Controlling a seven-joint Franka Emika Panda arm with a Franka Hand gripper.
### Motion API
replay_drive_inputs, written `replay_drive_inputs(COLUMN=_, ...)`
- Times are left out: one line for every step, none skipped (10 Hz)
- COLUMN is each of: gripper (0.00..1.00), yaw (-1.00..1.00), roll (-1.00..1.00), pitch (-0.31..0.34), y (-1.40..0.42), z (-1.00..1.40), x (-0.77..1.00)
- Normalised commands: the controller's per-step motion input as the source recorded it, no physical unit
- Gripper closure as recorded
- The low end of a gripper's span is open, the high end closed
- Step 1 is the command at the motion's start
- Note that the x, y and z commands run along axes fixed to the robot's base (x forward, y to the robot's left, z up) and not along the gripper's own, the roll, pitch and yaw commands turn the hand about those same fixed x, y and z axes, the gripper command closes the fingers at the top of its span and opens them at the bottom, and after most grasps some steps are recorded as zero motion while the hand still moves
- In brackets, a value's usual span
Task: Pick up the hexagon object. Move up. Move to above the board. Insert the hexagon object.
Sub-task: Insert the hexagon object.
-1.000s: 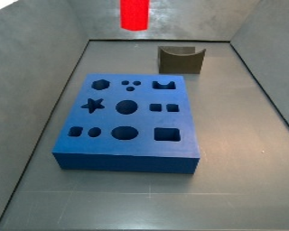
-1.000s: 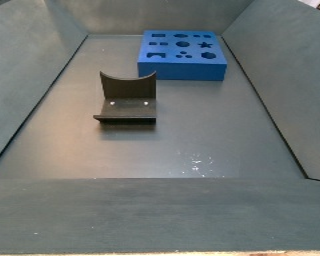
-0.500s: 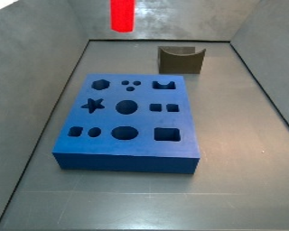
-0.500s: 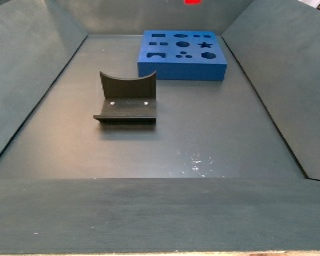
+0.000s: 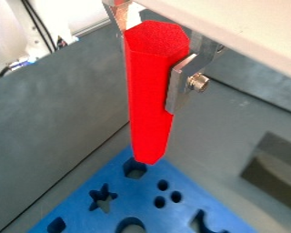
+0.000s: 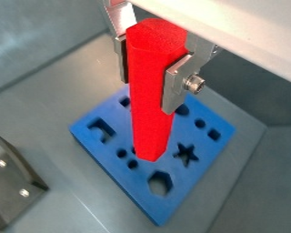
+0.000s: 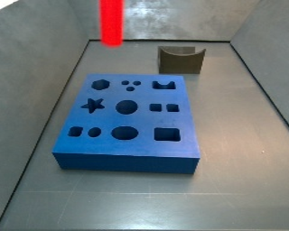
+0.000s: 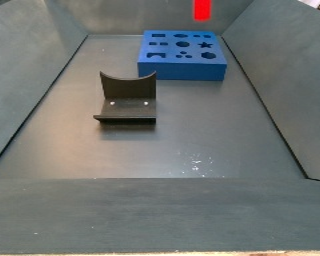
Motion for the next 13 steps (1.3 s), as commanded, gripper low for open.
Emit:
replay_drive_inputs(gripper=1.0, yaw=0.03, roll=0.06, pitch=-0.03, y=-0.02, z=-1.0, x=-0.26)
replay_drive_inputs(gripper=1.0, yaw=0.07, roll=0.05, pitch=-0.047, y=-0.01, z=-1.0, x=-0.2)
replay_drive_inputs(gripper=1.0, yaw=0.09, roll=0.05, pitch=-0.051, y=-0.09, z=-1.0, x=-0.07)
replay_drive_inputs(gripper=1.0, yaw=0.04, roll=-0.02, pitch=-0.066, y=0.0, z=-0.09, x=-0.05)
replay_drive_inputs(gripper=1.0, yaw=0.0, roll=0.0, pitch=0.0, y=0.0, z=-0.02, x=0.0)
replay_drive_inputs(gripper=1.0, yaw=0.0, roll=0.05, pitch=-0.13, y=0.0, z=-0.77, x=-0.08)
replay_drive_inputs(gripper=1.0, yaw=0.0, roll=0.06, pitch=-0.066, y=0.07, z=-1.0, x=-0.09)
replay_drive_inputs(gripper=1.0, yaw=0.0, roll=-0.08, pitch=-0.051, y=0.0, z=-0.13, x=0.0)
replay_drive_inputs(gripper=1.0, yaw=0.0, roll=0.02, pitch=0.0, y=0.0, z=-0.05, x=-0.02)
replay_drive_inputs(gripper=1.0, yaw=0.0, roll=0.07, pitch=-0.006, y=0.1, z=-0.28, x=-0.07)
replay_drive_inputs(gripper=1.0, yaw=0.0, roll=0.07, pitch=-0.041, y=0.15, z=-0.36, x=-0.19)
replay_drive_inputs(gripper=1.0, yaw=0.0, roll=-0.03, pitch=-0.044, y=0.0, z=-0.13, x=0.0)
replay_drive_inputs(gripper=1.0, yaw=0.0, roll=0.0, pitch=0.0, y=0.01, z=-0.02, x=-0.02)
